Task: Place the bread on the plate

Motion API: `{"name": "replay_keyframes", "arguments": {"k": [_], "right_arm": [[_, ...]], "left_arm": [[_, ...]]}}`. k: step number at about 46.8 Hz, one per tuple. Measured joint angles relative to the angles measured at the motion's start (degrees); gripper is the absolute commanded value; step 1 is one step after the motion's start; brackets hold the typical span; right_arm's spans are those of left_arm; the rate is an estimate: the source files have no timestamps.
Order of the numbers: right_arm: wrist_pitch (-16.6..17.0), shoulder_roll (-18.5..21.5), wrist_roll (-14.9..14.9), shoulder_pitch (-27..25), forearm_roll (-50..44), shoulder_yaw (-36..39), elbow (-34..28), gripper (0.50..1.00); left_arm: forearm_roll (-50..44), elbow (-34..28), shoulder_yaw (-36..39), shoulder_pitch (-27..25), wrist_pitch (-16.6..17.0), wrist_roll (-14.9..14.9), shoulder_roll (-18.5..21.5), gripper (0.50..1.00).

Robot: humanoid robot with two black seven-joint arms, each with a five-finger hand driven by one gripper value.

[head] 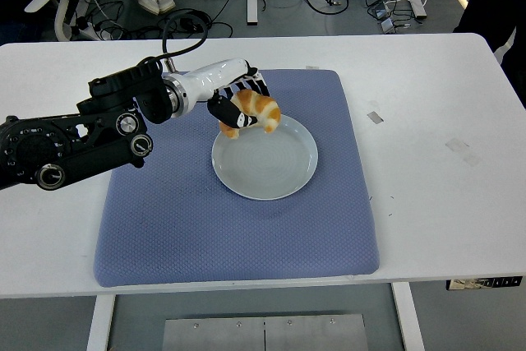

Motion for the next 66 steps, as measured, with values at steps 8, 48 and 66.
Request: {"name": "replay_keyframes", "arguments": {"k": [8,48,66], "right_arm": [[0.0,0.0,0.0,0.04,0.0,-0.01,0.0,1.0],[-0.02,0.0,0.0,0.04,0.0,-0.01,0.0,1.0],[-0.02,0.0,0.0,0.03,0.0,0.01,0.0,1.0]], "left_arm": [[1.82,-0.81,0.7,0.24,0.04,0.02,0.24,0.5],[6.59,-0.68,2.49,4.31,0.95,-0.27,-1.27,0.608],[5.63,-0.68,2.21,4.38,1.01,-0.36,-1.62,0.886]]}}
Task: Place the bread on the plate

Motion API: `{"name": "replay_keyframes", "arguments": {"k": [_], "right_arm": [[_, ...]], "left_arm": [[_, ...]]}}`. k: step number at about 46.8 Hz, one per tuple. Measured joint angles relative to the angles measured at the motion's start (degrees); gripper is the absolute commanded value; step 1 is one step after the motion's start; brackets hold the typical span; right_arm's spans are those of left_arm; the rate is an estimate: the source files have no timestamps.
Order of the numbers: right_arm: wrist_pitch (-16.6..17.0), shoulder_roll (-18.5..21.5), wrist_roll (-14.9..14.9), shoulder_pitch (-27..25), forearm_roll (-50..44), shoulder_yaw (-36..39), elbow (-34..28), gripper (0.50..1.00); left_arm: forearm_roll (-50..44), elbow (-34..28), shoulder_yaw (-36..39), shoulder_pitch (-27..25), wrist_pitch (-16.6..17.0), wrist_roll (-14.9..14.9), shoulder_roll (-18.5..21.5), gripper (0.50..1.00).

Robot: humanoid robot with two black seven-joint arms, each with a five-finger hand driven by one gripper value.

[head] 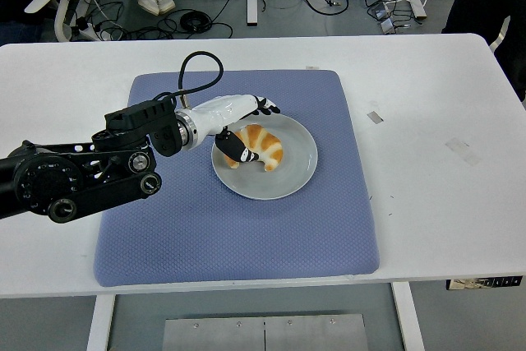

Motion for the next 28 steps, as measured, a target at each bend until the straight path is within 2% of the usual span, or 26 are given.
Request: {"name": "replay_keyframes", "arguments": {"k": [13,18,23,28], "right_arm": [[0.0,0.0,0.0,-0.01,0.0,0.0,0.0,1.0],[0.02,0.0,0.0,0.0,0.0,0.01,0.0,1.0],[0.02,0.0,0.0,-0.01,0.0,0.01,0.0,1.0],[0.02,0.0,0.01,-0.03,0.0,-0.01,0.0,1.0]], "left_arm": [[-1.35,0.0,-0.47,0.02,0.12,-0.25,0.03,0.878],[-5.69,0.19,-2.9,-0.05,2.05,-0.49,0.47,0.871],[-11.76,0.6,-6.86,-0.14,3.35,-2.04,1.15,0.868],[-16.46,0.96,-9.6,0.14,4.98,-5.06,2.86,0.855]]}}
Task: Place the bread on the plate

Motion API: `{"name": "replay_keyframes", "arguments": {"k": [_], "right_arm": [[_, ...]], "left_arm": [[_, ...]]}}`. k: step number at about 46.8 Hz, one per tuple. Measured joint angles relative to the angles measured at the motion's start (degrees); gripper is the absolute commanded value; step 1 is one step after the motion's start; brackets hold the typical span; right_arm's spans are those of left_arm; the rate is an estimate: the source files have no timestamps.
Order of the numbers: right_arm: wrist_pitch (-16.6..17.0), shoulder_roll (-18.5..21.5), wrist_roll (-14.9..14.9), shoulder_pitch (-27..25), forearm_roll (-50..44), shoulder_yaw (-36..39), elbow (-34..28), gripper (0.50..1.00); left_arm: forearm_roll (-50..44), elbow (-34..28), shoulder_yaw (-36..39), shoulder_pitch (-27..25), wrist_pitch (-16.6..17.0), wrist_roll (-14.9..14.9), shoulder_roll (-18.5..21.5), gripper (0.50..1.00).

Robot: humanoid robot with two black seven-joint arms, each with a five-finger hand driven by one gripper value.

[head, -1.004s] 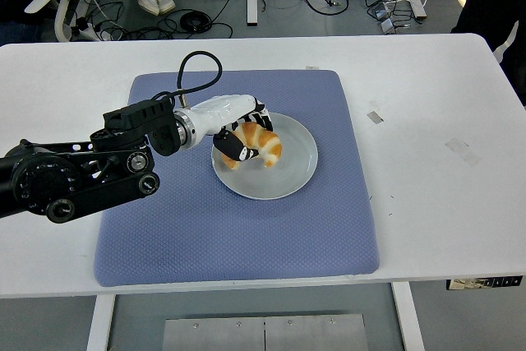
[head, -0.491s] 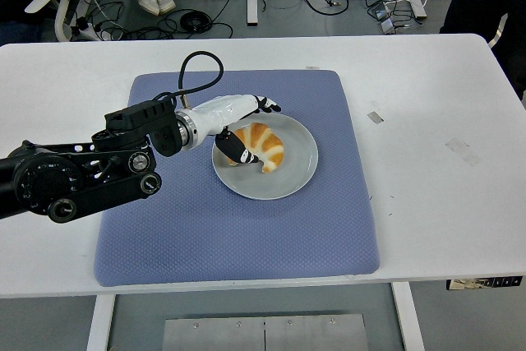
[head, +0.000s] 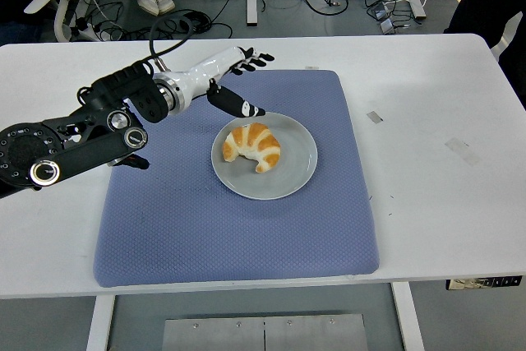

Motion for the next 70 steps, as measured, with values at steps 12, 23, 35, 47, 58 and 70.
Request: {"name": "replay_keyframes", "arguments": {"k": [12,23,35,47,58,70], "right_arm": [[0.0,0.0,0.01,0.03,0.0,0.0,0.0,1.0],[0.0,0.0,0.01,0.0,0.0,-0.02,0.0,1.0],[-0.01,0.0,0.0,0.05,0.0,0.0,0.0,1.0],[-0.02,0.0,0.0,0.05,0.0,0.01,0.0,1.0],[-0.03,0.0,0.0,0.02,0.0,-0.02,0.0,1.0],[0.08,0.0,-0.04,-0.03,-0.05,-0.22,0.46,1.0]], "left_arm": [[-6.84,0.13,-3.08,1.22,2.68,-7.45,3.9,0.831],[-15.38,2.35,-10.85,4.85,2.63,-13.7,9.47,0.827],[-17.81,3.37,-19.84,9.99,2.1,-16.71,11.75,0.827],[-20.69,5.23,-26.65,14.56,2.09,-18.25,11.41,0.83],[-21.91,5.38,-29.98,17.74,1.99,-18.31,13.28,0.836],[-21.86,5.3,-29.97,18.59,2.0,-18.24,13.55,0.84]]}}
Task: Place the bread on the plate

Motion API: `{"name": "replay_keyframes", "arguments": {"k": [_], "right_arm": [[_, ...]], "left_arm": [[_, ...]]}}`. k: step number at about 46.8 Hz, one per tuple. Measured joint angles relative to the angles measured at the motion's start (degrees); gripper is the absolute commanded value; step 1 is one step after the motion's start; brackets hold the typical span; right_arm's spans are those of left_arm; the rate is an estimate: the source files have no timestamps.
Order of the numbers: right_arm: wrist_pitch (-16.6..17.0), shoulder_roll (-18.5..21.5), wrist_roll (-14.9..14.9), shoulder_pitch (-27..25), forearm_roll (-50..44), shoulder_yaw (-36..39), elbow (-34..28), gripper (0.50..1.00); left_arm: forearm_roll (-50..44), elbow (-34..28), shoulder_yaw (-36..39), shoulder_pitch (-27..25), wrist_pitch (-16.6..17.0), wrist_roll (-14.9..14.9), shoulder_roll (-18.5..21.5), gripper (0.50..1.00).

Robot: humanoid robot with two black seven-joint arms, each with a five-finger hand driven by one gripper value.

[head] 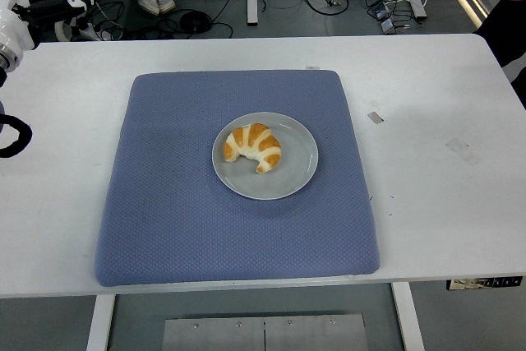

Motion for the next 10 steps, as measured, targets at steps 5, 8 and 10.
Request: {"name": "replay_keyframes", "arguments": {"k": [5,8,10], "right_arm": [[0.07,0.01,-0.22,-0.13,-0.02,0.16,0.09,1.0],[0.04,0.0,-0.22,0.32,-0.01,0.45,-0.28,1.0],[0.02,0.0,-0.21,0.47,0.0,0.3,-0.12,1.0]], "left_arm": [[0.0,-0.02,0.04,0.53,0.01,0.01,0.02,0.84],[0.0,-0.02,0.04,0.63,0.01,0.02,0.02,0.84],[0.0,-0.02,0.04,0.63,0.02,0.02,0.01,0.84]]}}
